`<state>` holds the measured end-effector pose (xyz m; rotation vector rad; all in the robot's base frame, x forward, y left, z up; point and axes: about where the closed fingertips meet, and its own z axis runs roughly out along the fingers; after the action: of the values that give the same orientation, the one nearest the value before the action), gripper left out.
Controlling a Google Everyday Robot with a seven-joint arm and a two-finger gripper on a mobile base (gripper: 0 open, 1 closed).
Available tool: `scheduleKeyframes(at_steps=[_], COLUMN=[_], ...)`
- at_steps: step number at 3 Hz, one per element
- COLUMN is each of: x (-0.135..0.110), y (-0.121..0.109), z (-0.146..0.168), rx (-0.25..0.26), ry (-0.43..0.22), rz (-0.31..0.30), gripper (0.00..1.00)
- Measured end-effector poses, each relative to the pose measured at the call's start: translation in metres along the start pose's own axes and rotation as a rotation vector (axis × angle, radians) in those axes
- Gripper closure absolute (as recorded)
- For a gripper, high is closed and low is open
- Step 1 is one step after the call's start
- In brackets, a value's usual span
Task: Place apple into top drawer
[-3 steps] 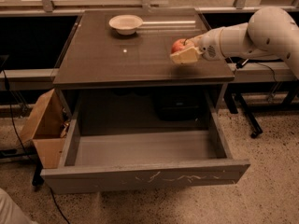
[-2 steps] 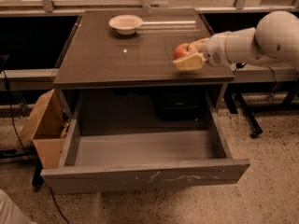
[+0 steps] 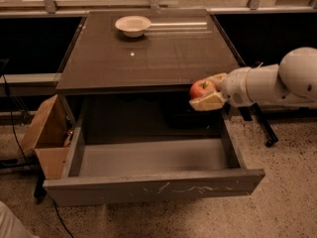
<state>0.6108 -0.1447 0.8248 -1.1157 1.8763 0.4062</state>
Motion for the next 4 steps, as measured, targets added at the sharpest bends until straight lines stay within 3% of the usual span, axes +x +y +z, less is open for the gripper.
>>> scheduleKeyframes(at_steps=[1, 2, 4], x=[0.030, 0.033, 0.097], y=[0.024, 0.025, 0.054], z=[0.006, 0.008, 0.059], rx=[-0.044, -0.048, -0.146], ry=[0.023, 0.020, -0.014], rz=[0.006, 0.003, -0.049], gripper=[1.00, 1.00, 1.00])
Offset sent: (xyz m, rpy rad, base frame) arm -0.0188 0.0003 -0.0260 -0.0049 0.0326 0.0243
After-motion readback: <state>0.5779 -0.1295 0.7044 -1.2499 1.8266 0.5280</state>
